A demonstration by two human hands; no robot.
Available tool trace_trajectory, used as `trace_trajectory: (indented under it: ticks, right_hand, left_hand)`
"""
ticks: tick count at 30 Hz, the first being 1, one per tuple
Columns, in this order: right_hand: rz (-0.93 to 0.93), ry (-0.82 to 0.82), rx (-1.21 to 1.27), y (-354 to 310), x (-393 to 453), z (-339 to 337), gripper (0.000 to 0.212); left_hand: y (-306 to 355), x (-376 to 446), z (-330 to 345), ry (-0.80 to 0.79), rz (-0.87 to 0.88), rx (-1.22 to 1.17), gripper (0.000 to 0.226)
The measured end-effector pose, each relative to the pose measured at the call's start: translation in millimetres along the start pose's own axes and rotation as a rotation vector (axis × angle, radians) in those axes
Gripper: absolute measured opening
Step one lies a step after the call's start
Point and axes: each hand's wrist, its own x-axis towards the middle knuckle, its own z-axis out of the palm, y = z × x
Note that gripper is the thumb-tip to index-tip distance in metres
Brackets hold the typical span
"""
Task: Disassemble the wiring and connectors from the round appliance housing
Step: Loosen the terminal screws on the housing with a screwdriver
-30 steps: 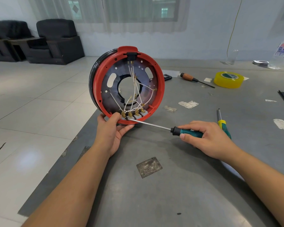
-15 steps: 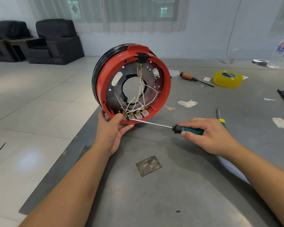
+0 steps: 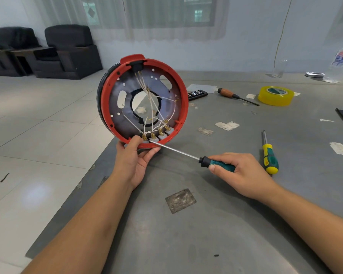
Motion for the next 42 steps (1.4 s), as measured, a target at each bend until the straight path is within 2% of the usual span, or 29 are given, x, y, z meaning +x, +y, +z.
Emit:
trace_trajectory:
  ticks: [5,10,17,29,38,42]
  right_hand:
    - [0.081,-0.012,0.091,2,3,5,0.021]
    - [0.056,0.033,0.045,1,5,-1,0.021]
    - [0.030,0.017,-0.005,3,3,-8,0.027]
    - [-0.047,0.033,-0.128,-9,4,-17,0.024]
    - [-0.071,0.023,-0.187,-14,2,-19,0.024]
    - [-0.090,0.023,-0.228,-16,0,-13,0.038]
  left_hand:
    - [-1,1,0,0.021,0.005,-0.013,0.034]
    - [-1,1,0,0.029,0.010,-0.014,0.035]
    - [-1,-1,1,0.020,0.025,0.009,0.060]
    - [-3,-5,5,0.026,0.098,0.102,0.048]
    - [-7,-7,5,0.046,0.141,0.186,0.052]
    - [-6,-7,4,0.053,0.126,0.150,0.047]
